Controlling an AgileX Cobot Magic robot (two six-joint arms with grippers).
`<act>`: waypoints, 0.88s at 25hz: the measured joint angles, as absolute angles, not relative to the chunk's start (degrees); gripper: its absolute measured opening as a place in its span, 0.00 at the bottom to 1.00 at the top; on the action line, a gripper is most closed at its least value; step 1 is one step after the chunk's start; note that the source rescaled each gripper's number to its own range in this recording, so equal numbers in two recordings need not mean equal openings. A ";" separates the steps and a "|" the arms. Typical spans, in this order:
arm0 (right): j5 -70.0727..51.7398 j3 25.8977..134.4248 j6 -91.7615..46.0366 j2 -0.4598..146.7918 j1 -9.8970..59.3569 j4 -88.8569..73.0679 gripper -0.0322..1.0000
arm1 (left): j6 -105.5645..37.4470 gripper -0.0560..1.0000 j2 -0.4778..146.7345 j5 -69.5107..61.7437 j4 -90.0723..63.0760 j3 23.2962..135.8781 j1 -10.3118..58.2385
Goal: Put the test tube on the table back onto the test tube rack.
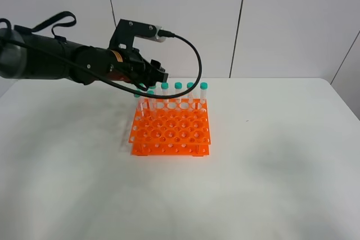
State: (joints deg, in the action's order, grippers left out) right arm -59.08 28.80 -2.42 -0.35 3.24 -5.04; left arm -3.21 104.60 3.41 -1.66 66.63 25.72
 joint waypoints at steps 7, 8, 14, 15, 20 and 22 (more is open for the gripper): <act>-59.08 28.80 -2.42 -0.35 3.24 -5.04 1.00 | -4.51 0.97 99.55 -7.21 -1.66 67.83 22.66; -59.08 28.80 -2.42 -0.35 3.24 -5.04 1.00 | -4.46 0.98 99.47 -10.44 -1.66 68.61 21.52; -59.08 28.80 -2.42 -0.35 3.24 -5.04 1.00 | 0.00 0.99 99.41 -31.76 -1.66 71.77 13.69; -59.08 28.80 -2.42 -0.35 3.24 -5.04 1.00 | 0.62 1.00 99.48 -35.42 -1.66 71.92 12.47; -59.08 28.80 -2.42 -0.35 3.24 -5.04 1.00 | 1.60 1.00 101.18 -51.54 -1.66 71.92 4.23; -59.08 28.80 -2.42 -0.35 3.24 -5.04 1.00 | 1.65 1.00 101.18 -54.10 -1.66 71.92 2.00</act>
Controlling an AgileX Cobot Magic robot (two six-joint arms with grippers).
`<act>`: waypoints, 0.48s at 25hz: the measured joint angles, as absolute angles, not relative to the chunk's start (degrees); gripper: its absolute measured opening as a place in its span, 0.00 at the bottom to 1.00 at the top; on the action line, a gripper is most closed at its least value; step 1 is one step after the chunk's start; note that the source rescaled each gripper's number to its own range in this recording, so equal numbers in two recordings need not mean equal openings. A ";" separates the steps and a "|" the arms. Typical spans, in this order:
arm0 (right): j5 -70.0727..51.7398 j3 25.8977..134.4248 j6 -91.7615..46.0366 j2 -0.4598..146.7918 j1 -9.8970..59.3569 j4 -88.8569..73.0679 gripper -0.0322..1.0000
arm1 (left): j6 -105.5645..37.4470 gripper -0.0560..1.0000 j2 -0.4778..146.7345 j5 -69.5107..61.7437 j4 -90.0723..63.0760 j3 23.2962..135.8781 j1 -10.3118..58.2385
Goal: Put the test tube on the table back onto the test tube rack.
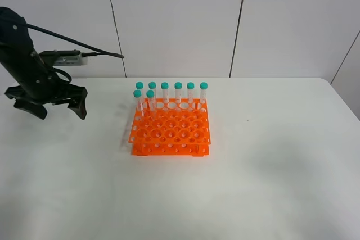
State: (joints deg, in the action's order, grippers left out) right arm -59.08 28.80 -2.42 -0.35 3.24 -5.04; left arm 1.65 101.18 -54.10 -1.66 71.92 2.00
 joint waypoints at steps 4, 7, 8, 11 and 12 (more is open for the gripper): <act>-59.08 28.80 -2.42 -0.35 3.24 -5.04 1.00 | 1.70 1.00 101.06 -60.20 -1.61 71.92 -1.21; -59.08 28.80 -2.42 -0.35 3.24 -5.04 1.00 | 1.58 1.00 99.19 -63.06 -1.67 71.23 -1.55; -59.08 28.80 -2.42 -0.35 3.24 -5.04 1.00 | 1.46 1.00 98.10 -63.44 -1.67 70.63 -1.55; -59.08 28.80 -2.42 -0.35 3.24 -5.04 1.00 | 0.91 1.00 92.47 -63.75 -1.67 66.77 -1.55; -59.08 28.80 -2.42 -0.35 3.24 -5.04 1.00 | 0.50 1.00 90.47 -63.87 -1.67 65.19 -1.55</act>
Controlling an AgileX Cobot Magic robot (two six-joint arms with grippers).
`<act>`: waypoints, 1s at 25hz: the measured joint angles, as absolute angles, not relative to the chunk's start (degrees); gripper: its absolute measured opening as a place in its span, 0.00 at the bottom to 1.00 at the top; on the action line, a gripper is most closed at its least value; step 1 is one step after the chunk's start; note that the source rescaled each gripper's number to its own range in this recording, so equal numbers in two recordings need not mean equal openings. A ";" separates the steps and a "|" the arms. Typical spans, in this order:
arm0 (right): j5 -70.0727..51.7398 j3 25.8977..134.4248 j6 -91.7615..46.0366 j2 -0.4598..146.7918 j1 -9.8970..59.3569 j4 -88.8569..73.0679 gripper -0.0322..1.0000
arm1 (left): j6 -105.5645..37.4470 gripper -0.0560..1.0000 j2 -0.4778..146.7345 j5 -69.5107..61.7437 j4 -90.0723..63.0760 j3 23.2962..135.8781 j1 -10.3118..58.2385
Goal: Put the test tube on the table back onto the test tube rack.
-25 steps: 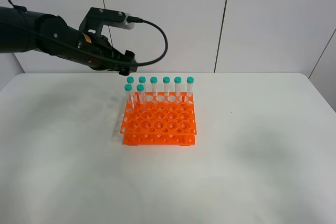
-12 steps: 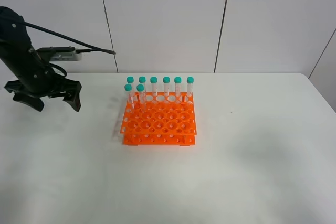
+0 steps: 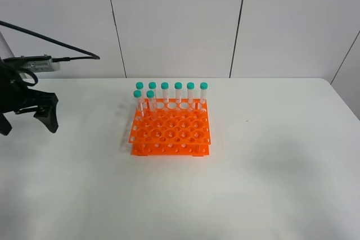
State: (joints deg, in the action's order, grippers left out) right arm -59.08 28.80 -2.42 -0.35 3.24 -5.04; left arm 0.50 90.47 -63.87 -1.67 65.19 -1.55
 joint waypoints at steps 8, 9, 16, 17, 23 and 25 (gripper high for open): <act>-59.08 28.80 -2.42 -0.35 3.24 -5.04 1.00 | 0.00 1.00 62.51 -63.23 -1.67 48.40 -1.55; -59.08 28.80 -2.42 -0.35 3.24 -5.04 1.00 | 0.00 1.00 58.13 -62.88 -1.67 46.32 -1.55; -59.08 28.80 -2.42 -0.35 3.24 -5.04 1.00 | -0.39 1.00 31.05 -60.97 -1.67 33.71 -1.55; -59.08 28.80 -2.42 -0.35 3.24 -5.04 1.00 | -0.39 1.00 27.48 -60.72 -1.67 31.95 -1.55; -59.08 28.80 -2.42 -0.35 3.24 -5.04 1.00 | -0.39 1.00 13.23 -60.97 -1.67 28.56 -1.55; -59.08 28.80 -2.42 -0.35 3.24 -5.04 1.00 | -0.39 1.00 10.91 -60.97 -1.67 28.56 -1.55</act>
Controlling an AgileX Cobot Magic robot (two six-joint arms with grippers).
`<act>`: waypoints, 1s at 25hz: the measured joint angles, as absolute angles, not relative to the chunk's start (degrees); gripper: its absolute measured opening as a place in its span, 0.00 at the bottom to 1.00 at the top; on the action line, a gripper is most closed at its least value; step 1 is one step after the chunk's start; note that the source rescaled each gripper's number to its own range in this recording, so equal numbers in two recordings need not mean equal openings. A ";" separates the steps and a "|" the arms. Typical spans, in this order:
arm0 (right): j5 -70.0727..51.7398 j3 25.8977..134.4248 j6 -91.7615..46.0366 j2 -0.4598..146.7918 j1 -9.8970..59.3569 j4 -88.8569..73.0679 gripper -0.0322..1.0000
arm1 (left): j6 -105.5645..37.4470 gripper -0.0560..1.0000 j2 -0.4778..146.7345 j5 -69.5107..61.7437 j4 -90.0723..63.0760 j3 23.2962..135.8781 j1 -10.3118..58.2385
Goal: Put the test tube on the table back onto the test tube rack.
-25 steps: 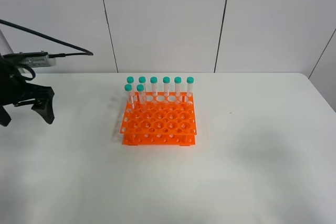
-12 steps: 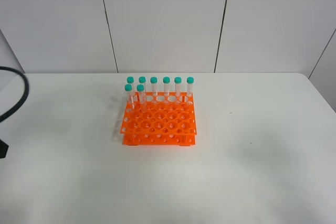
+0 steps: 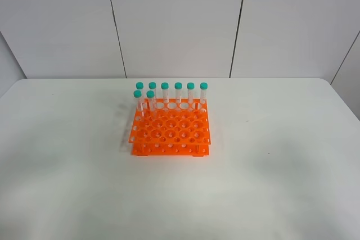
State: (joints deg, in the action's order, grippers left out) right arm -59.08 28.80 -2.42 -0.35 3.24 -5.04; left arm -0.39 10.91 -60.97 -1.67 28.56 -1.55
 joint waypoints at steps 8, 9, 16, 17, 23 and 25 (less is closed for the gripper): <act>-59.08 28.80 -2.42 -0.35 3.24 -5.04 1.00 | -0.39 1.00 8.83 -60.93 -1.67 28.56 -1.55; -59.08 28.80 -2.42 -0.35 3.24 -5.04 1.00 | -0.39 1.00 8.83 -60.93 -1.67 28.56 -1.55; -59.08 28.80 -2.42 -0.35 3.24 -5.04 1.00 | -0.39 1.00 2.95 -60.86 -1.67 28.56 2.63; -59.08 28.80 -2.42 -0.35 3.24 -5.04 1.00 | -0.39 1.00 1.93 -60.86 -1.67 28.56 2.83; -59.08 28.80 -2.42 -0.35 3.24 -5.06 1.00 | -0.34 1.00 -0.29 -60.91 -1.67 28.56 3.05; -59.08 28.80 -2.42 -0.35 3.24 -5.06 1.00 | -0.34 1.00 -0.30 -60.86 -1.67 28.56 2.93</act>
State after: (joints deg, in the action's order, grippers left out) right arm -59.08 28.80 -2.42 -0.35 3.24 -5.06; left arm -0.34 -0.30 -60.86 -1.67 28.56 2.93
